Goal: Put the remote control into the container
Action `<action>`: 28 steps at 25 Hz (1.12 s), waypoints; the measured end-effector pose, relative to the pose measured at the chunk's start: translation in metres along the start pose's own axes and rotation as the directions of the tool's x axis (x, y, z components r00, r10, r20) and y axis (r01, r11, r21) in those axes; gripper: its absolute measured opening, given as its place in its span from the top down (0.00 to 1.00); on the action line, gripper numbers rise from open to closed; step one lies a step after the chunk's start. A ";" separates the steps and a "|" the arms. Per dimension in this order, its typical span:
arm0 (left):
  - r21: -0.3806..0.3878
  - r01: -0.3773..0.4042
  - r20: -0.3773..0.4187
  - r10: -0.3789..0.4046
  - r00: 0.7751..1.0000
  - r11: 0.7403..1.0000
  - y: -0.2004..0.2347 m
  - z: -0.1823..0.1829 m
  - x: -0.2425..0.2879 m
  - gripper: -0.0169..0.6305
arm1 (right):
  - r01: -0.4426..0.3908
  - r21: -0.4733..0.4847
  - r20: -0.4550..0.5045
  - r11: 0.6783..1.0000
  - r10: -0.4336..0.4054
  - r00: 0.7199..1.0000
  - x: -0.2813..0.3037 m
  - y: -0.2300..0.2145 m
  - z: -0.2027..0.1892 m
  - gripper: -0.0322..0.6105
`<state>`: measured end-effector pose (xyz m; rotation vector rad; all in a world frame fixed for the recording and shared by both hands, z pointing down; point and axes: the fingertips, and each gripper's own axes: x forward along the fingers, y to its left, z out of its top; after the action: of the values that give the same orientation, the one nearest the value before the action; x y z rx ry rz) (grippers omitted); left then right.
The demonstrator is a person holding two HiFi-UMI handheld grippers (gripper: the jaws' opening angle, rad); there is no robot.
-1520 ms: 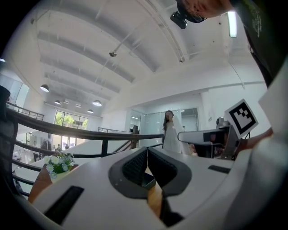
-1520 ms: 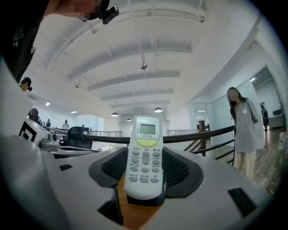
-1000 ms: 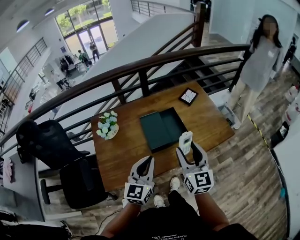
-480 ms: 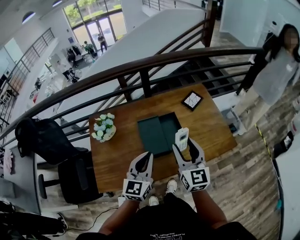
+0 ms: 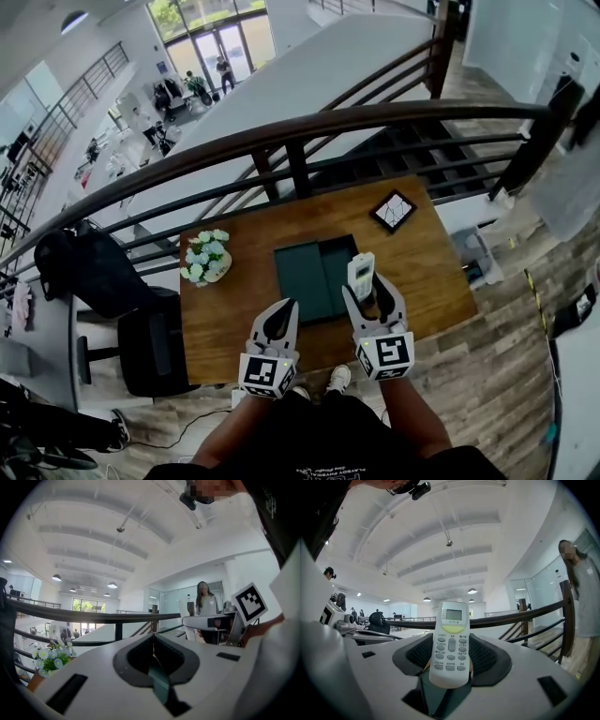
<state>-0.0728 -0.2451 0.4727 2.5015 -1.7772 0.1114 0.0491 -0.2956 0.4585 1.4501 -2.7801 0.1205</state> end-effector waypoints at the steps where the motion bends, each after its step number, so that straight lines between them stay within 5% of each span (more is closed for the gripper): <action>1: -0.001 -0.009 -0.003 0.009 1.000 1.000 0.003 -0.001 0.002 0.96 | -0.003 -0.006 0.000 1.000 0.003 1.000 0.004 -0.001 0.001 0.57; 14: -0.010 0.003 -0.025 -0.003 1.000 1.000 0.034 -0.014 0.050 0.96 | 0.018 -0.012 -0.060 1.000 -0.019 0.998 0.058 -0.020 -0.021 0.57; 28: -0.041 0.054 -0.094 -0.057 0.994 0.998 0.083 -0.053 0.093 0.96 | 0.086 -0.024 -0.276 0.996 -0.090 0.957 0.114 -0.030 -0.092 0.57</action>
<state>-0.1216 -0.3546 0.5355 2.4721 -1.6564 0.1882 0.0055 -0.4002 0.5567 1.4266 -2.4860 0.2823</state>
